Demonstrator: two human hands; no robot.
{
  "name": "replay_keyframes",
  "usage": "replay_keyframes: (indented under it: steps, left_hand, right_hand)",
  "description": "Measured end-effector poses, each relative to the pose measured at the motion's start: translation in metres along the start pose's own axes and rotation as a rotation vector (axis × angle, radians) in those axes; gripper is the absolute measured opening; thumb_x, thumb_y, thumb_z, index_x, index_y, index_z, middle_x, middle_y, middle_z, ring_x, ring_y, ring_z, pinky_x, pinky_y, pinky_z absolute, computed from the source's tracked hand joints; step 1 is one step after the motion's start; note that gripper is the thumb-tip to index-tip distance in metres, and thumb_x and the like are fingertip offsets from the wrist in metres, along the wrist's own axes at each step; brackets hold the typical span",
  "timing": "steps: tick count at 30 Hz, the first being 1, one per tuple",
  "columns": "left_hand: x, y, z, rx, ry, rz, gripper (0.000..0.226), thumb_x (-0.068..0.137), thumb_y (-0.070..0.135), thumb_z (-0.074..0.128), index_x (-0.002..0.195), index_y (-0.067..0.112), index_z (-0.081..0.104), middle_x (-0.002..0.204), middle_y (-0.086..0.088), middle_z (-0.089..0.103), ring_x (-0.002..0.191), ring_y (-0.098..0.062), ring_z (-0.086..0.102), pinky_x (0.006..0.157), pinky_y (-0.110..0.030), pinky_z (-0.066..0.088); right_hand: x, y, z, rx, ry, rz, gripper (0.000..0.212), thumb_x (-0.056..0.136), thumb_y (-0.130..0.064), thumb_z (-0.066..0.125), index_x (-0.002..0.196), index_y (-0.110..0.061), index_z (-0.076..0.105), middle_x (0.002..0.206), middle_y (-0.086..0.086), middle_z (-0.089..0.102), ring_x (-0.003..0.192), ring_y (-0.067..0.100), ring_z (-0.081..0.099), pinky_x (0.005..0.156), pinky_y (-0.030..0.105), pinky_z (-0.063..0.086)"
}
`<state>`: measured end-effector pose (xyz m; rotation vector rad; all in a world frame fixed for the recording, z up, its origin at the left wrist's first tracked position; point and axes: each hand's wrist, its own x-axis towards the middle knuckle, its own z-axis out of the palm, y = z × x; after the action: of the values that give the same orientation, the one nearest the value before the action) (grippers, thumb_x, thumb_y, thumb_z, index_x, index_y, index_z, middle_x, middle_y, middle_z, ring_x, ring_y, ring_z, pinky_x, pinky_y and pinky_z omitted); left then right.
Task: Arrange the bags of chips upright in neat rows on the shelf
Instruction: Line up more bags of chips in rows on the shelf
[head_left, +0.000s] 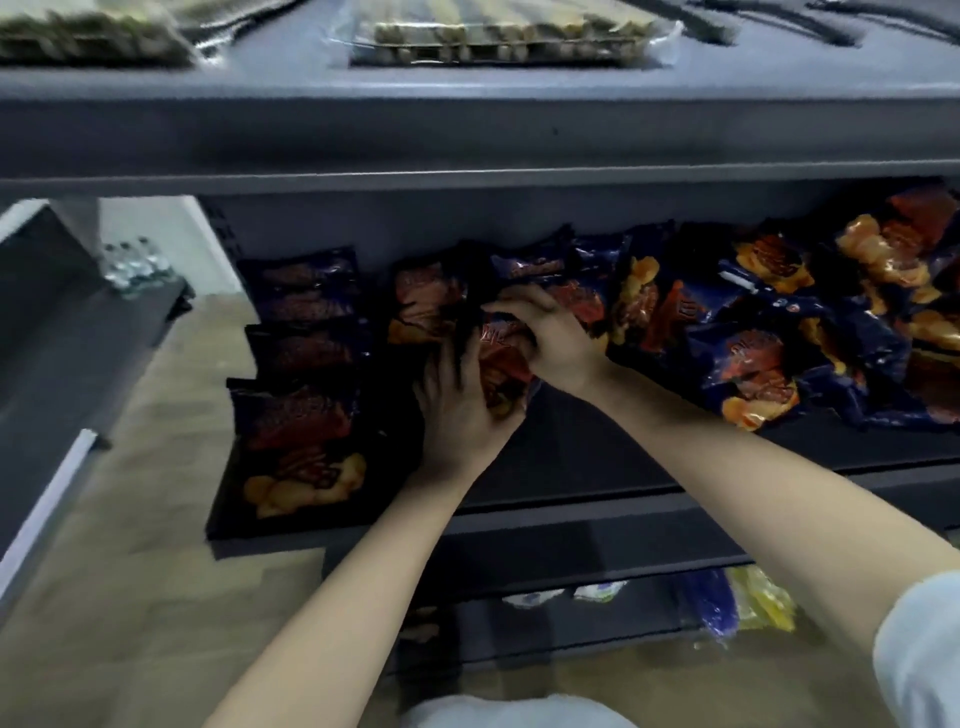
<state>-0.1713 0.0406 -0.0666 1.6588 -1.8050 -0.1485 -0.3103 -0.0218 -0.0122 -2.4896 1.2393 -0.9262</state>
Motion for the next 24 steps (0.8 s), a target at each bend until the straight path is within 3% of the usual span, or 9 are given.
replay_keyframes:
  steps: [2, 7, 12, 16, 20, 22, 24]
  left_hand:
    - [-0.010, -0.006, -0.003, 0.054, -0.031, -0.075, 0.092, 0.074, 0.049, 0.065, 0.147, 0.025, 0.015, 0.152, -0.015, 0.020, 0.135, -0.038, 0.022, 0.107, -0.060, 0.022]
    - [-0.021, -0.013, -0.008, 0.130, -0.019, -0.161, 0.075, 0.080, 0.031, 0.063, 0.145, 0.021, 0.027, 0.154, -0.021, 0.007, 0.137, -0.044, 0.015, 0.110, -0.059, 0.020]
    - [-0.024, -0.018, -0.009, 0.109, -0.064, -0.203, 0.079, 0.088, 0.027, 0.053, 0.150, 0.023, 0.005, 0.155, -0.013, -0.017, 0.141, -0.039, -0.004, 0.114, -0.050, 0.011]
    - [-0.024, -0.018, -0.008, 0.094, -0.120, -0.244, 0.080, 0.090, 0.027, 0.052, 0.150, 0.021, 0.000, 0.154, -0.013, -0.020, 0.141, -0.039, -0.007, 0.116, -0.050, 0.008]
    - [-0.024, -0.017, -0.005, 0.058, -0.123, -0.282, 0.081, 0.090, 0.028, 0.054, 0.150, 0.018, 0.001, 0.154, -0.015, -0.021, 0.141, -0.041, -0.006, 0.116, -0.051, 0.009]
    - [-0.024, -0.016, -0.004, 0.014, -0.115, -0.313, 0.086, 0.089, 0.028, 0.057, 0.149, 0.019, -0.002, 0.152, -0.016, -0.023, 0.141, -0.041, -0.005, 0.116, -0.051, 0.009]
    - [-0.024, -0.015, -0.002, -0.017, -0.107, -0.335, 0.092, 0.087, 0.030, 0.060, 0.149, 0.022, -0.008, 0.152, -0.016, -0.025, 0.141, -0.041, -0.006, 0.115, -0.050, 0.008]
  right_hand:
    - [0.022, -0.008, 0.008, 0.002, -0.070, -0.071, 0.051, 0.080, 0.016, 0.049, 0.124, -0.007, 0.058, 0.129, 0.016, 0.050, 0.120, 0.024, 0.051, 0.103, 0.022, 0.039]
    - [0.052, -0.026, 0.030, 0.009, -0.172, -0.193, 0.051, 0.079, 0.016, 0.050, 0.124, -0.008, 0.058, 0.130, 0.014, 0.052, 0.122, 0.026, 0.051, 0.103, 0.031, 0.042]
    - [0.055, -0.033, 0.051, 0.028, -0.212, -0.286, 0.040, 0.080, 0.012, 0.055, 0.116, -0.005, 0.063, 0.125, 0.015, 0.057, 0.119, 0.029, 0.054, 0.100, 0.041, 0.045]
    - [0.040, -0.031, 0.063, 0.030, -0.140, -0.224, 0.034, 0.083, 0.003, 0.059, 0.116, -0.006, 0.063, 0.128, 0.015, 0.056, 0.119, 0.030, 0.053, 0.101, 0.042, 0.045]
    - [0.011, -0.020, 0.061, -0.026, 0.041, -0.082, 0.048, 0.081, -0.007, 0.065, 0.128, -0.010, 0.054, 0.136, 0.016, 0.046, 0.125, 0.033, 0.043, 0.103, 0.038, 0.039]
    - [-0.003, -0.018, 0.059, 0.004, 0.031, 0.054, 0.057, 0.083, -0.014, 0.064, 0.137, -0.012, 0.043, 0.143, 0.017, 0.035, 0.130, 0.035, 0.035, 0.105, 0.039, 0.035]
    - [-0.013, -0.018, 0.059, 0.125, -0.033, 0.194, 0.062, 0.087, -0.013, 0.060, 0.143, -0.013, 0.032, 0.149, 0.016, 0.025, 0.138, 0.031, 0.025, 0.106, 0.026, 0.026]
